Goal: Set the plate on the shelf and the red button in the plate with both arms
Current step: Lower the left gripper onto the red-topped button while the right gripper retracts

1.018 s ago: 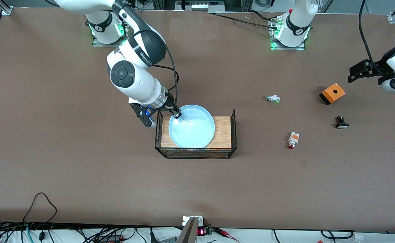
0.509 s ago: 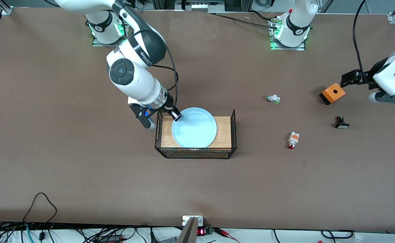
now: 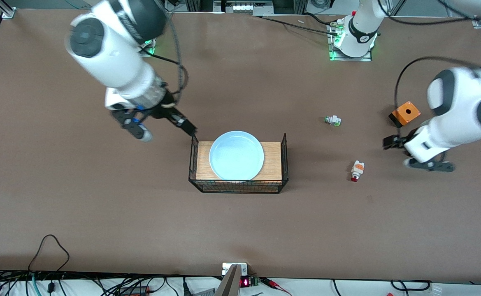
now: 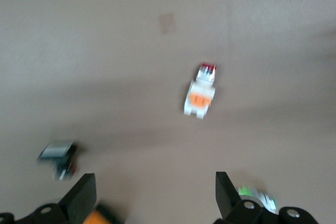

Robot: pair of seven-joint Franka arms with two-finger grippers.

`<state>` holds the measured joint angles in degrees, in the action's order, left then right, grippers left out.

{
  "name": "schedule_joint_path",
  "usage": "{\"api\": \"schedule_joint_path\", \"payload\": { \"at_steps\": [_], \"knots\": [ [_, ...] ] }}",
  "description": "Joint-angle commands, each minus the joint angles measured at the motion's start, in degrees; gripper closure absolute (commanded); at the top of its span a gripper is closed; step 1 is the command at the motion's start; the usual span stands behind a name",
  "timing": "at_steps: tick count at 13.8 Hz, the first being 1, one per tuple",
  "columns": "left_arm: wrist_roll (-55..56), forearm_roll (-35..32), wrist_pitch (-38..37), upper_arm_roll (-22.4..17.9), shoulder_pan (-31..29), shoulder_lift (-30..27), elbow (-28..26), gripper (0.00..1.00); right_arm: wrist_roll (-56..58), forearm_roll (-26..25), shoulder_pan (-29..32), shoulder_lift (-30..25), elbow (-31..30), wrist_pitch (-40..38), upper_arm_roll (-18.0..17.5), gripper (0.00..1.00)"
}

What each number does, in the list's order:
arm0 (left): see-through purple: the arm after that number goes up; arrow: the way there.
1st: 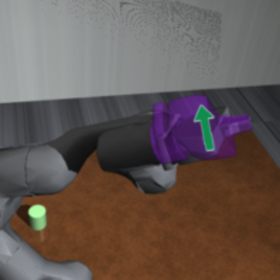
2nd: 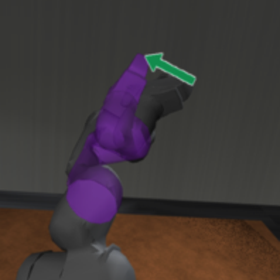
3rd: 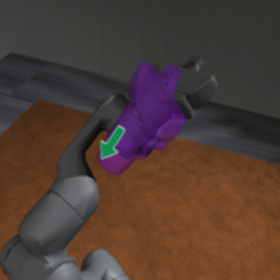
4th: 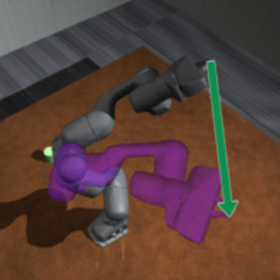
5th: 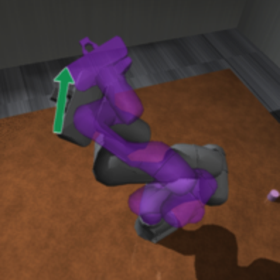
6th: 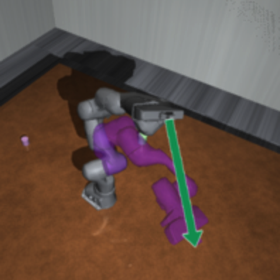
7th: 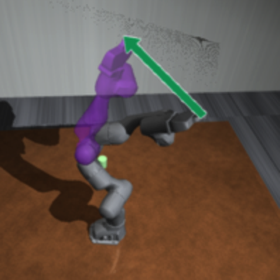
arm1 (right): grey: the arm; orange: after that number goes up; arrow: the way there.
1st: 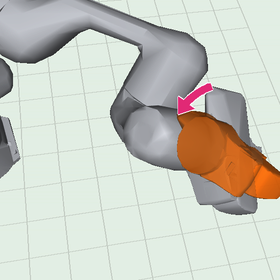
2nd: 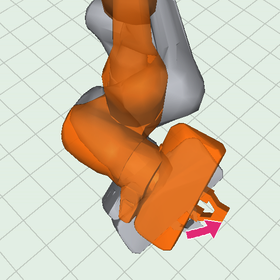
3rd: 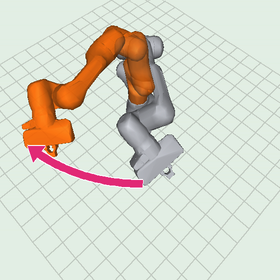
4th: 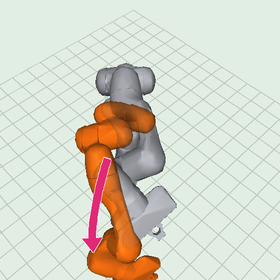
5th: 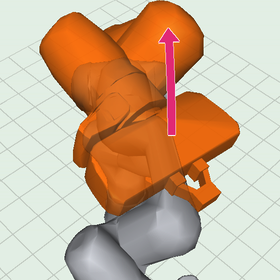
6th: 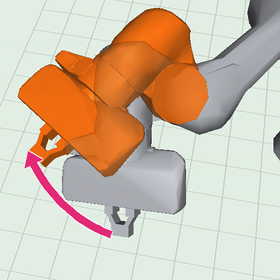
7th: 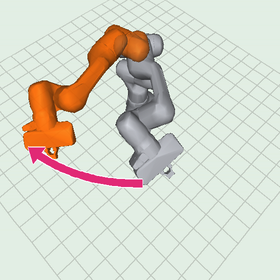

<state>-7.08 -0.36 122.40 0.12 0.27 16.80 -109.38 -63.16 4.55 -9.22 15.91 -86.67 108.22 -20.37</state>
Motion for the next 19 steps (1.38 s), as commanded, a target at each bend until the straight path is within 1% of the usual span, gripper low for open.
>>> {"api": "schedule_joint_path", "payload": {
  "at_steps": [1,3,5,6,8,11,12,13,14,15,16,17,19],
  "knots": [
    [-3.6,-1.0,12.0,2.7,0.3,2.2,-3.5,0.00,11.4,-0.9,5.1,-1.1,-0.2,-6.1,0.5,0.00],
    [-6.4,-1.0,22.7,3.9,0.3,4.4,-7.4,0.00,22.9,-4.0,5.2,-2.7,0.6,-10.7,5.4,0.00],
    [-10.0,-1.0,32.8,3.9,-0.1,7.4,-10.9,0.00,38.0,-4.5,5.2,-4.4,0.5,-13.9,11.8,0.00],
    [-10.5,-1.0,36.4,3.9,-0.3,8.7,-11.8,0.00,44.5,-4.5,5.2,-4.8,0.5,-15.5,14.6,0.00],
    [-10.6,-1.0,39.7,3.9,-0.3,10.6,-13.0,0.00,54.7,-4.5,5.2,-5.9,0.5,-17.5,20.1,0.00],
    [-10.6,-1.0,39.9,4.0,-0.3,12.5,-13.7,0.00,64.3,-4.6,5.5,-6.5,0.5,-20.9,25.0,0.00],
    [-10.6,-1.0,39.9,4.0,-0.3,12.5,-13.7,0.05,66.2,-4.8,5.5,-7.0,0.3,-21.5,26.1,0.00],
    [-10.3,-1.0,39.8,4.0,-0.3,12.5,-13.8,0.36,66.5,-5.3,5.4,-7.6,-0.5,-21.6,26.2,0.00],
    [-10.2,-1.0,39.4,4.0,-0.4,12.9,-13.9,0.70,66.4,-5.6,5.2,-8.9,-2.4,-20.9,26.1,0.00],
    [-10.6,-1.0,39.4,4.0,-0.4,13.0,-13.8,0.80,66.3,-5.6,5.1,-10.5,-5.0,-19.1,26.1,0.00],
    [-10.5,-1.0,39.4,4.0,-0.4,12.6,-13.8,0.84,66.2,-5.6,5.1,-12.6,-7.4,-17.0,26.0,0.00],
    [-10.4,-1.0,39.3,4.0,-0.4,11.8,-13.8,0.86,66.0,-5.5,5.3,-14.2,-9.5,-15.7,26.0,0.00],
    [-10.2,-1.0,37.5,4.1,-0.4,9.8,-13.7,0.86,64.6,-4.9,5.4,-16.6,-11.0,-15.8,26.1,0.00]
  ]
}}
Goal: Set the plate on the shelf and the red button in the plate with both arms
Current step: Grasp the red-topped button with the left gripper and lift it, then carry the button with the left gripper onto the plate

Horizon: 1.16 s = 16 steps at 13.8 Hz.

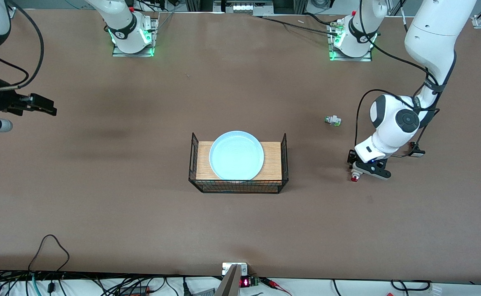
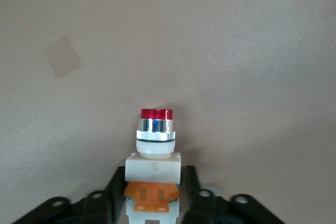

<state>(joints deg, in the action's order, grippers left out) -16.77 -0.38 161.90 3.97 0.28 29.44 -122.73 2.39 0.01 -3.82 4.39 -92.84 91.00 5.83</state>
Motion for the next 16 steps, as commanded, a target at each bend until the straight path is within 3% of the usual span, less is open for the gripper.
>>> {"api": "schedule_joint_path", "payload": {
  "at_steps": [1,5,7,10,13,16],
  "knots": [
    [-0.3,-0.9,-5.8,0.5,-0.5,-3.8,0.5,0.86,-2.6,-0.4,-0.2,-5.5,-4.8,0.9,-0.2,0.00],
    [1.1,-0.2,-28.7,2.0,0.2,-11.3,8.9,0.83,-3.0,-0.7,-0.4,-6.1,-4.7,0.1,-0.4,0.00],
    [7.1,-0.2,-45.7,5.5,0.3,-11.7,20.4,0.83,-0.9,-0.9,-0.4,-6.1,-4.7,0.1,-0.4,0.00],
    [22.6,2.0,-60.6,12.8,1.2,-10.0,36.1,0.82,1.1,-0.4,-0.4,-6.0,-4.4,0.6,-0.4,0.00],
    [39.2,12.0,-61.0,18.6,2.4,-8.9,39.9,0.82,0.1,-0.1,-0.3,-6.1,-4.2,0.6,-0.4,0.00],
    [54.0,12.0,-51.6,19.1,10.8,-4.4,43.7,0.82,-2.2,-0.8,-0.4,-6.2,-4.3,0.3,-0.4,0.00]
  ]
}}
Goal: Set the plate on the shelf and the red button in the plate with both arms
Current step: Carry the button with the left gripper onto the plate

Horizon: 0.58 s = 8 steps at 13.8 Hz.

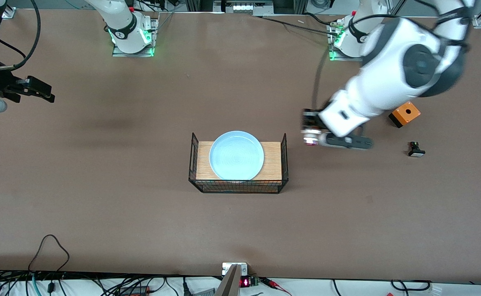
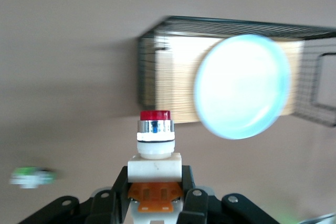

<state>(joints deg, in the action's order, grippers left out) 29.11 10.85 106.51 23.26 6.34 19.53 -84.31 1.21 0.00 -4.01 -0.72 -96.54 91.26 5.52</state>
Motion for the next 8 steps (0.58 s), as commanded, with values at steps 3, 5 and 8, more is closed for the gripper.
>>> {"api": "schedule_joint_path", "payload": {
  "at_steps": [3,5,8],
  "knots": [
    [15.4,-1.7,16.7,-0.8,10.1,11.7,6.6,0.82,-0.9,-0.9,-0.3,-1.2,-0.9,-0.2,-0.2,0.00],
    [18.9,-8.7,21.3,-0.8,13.0,15.3,6.6,0.82,-0.4,-1.0,-0.6,-2.4,-2.1,-0.1,-0.2,0.00],
    [27.6,-20.9,24.1,-1.0,15.7,19.7,6.7,0.82,0.4,-1.2,-0.7,-5.9,-6.9,2.2,-0.3,0.00]
  ]
}}
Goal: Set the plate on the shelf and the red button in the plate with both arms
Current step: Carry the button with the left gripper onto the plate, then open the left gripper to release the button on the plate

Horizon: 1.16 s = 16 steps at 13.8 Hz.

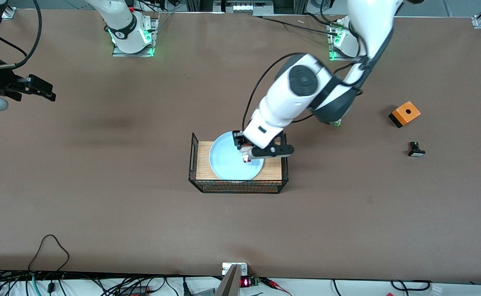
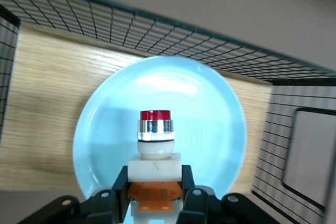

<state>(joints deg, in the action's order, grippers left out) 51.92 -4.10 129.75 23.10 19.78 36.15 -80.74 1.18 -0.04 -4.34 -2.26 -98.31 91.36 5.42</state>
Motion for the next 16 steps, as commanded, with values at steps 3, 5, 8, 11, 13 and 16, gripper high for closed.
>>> {"api": "schedule_joint_path", "payload": {
  "at_steps": [3,5,8,11,13,16],
  "knots": [
    [6.9,-8.4,1.6,-0.8,3.2,4.0,3.0,0.64,1.3,-1.2,-0.3,-4.6,-5.0,1.6,-0.2,0.00],
    [6.9,-8.6,1.6,-0.8,2.9,3.7,3.1,0.00,1.4,-1.2,-0.2,-4.4,-4.7,1.5,-0.2,0.00],
    [6.7,-7.9,0.0,-0.7,1.3,0.0,3.1,0.00,1.4,-1.2,-0.1,-4.2,-4.4,1.5,-0.1,0.00],
    [6.3,-8.4,-14.4,-0.5,-0.3,-6.5,3.3,0.00,1.4,-1.2,-0.1,-3.9,-4.3,1.5,-0.1,0.00],
    [3.0,-8.6,-24.2,-0.6,-0.9,-10.2,3.4,0.00,1.4,-1.2,-0.1,-3.8,-4.2,1.5,-0.1,0.00],
    [-17.7,-8.7,-40.6,-0.8,-4.3,-14.7,5.5,0.00,1.4,-1.2,-0.1,-3.9,-3.9,1.4,-0.1,0.00]
  ]
}}
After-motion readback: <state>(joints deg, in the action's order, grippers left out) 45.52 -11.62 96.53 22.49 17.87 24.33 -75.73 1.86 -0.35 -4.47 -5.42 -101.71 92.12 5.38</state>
